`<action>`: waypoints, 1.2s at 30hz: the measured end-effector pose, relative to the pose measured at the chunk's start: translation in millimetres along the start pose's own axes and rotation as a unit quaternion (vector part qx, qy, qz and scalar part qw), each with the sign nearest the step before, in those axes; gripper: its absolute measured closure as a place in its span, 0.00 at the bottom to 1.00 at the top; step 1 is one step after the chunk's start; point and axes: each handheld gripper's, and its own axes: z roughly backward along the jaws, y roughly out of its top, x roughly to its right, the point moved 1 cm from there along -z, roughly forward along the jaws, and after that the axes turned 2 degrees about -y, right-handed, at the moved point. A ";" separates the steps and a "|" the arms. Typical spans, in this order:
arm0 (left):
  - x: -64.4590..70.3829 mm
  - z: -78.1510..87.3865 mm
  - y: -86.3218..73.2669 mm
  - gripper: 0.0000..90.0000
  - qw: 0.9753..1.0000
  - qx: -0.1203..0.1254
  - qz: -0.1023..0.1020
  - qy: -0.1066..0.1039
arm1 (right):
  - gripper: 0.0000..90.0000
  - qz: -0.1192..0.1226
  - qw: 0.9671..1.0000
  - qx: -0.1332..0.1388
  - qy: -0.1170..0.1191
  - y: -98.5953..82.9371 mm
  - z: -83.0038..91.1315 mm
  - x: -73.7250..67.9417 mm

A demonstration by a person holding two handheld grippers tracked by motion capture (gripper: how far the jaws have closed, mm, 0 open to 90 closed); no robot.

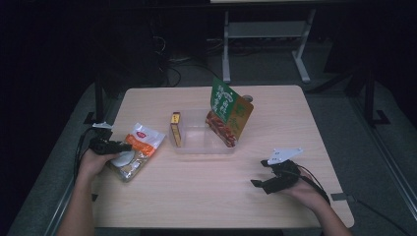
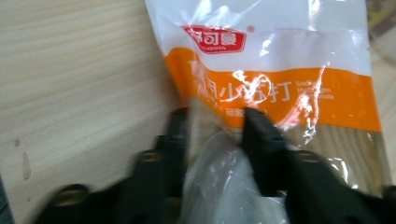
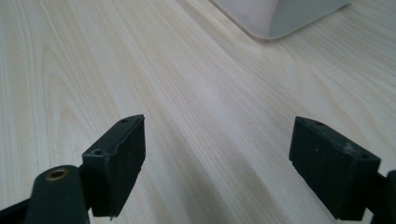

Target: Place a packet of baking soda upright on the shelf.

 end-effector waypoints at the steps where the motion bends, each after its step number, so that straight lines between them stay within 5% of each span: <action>1: 0.9 0.3 0.4 0.83 1.000 0.001 -0.001 -0.001 | 0.20 0.000 1.000 0.000 0.000 0.0 0.1 0.0; 5: 2.2 2.8 0.3 0.98 1.000 -0.006 -0.008 0.004 | 0.20 0.001 1.000 0.001 -0.002 0.0 0.5 0.2; 16: 13.4 34.3 -1.3 0.99 0.999 0.038 -0.003 -0.024 | 0.20 0.003 1.000 0.004 -0.006 0.1 2.5 1.1; 26: 52.2 73.7 -2.8 1.00 0.995 0.094 -0.034 -0.027 | 0.20 0.002 1.000 0.010 -0.005 0.9 4.6 0.7; 36: 96.3 105.2 5.5 1.00 0.987 0.129 -0.086 -0.045 | 0.20 0.003 1.000 0.012 -0.004 1.3 4.7 -0.1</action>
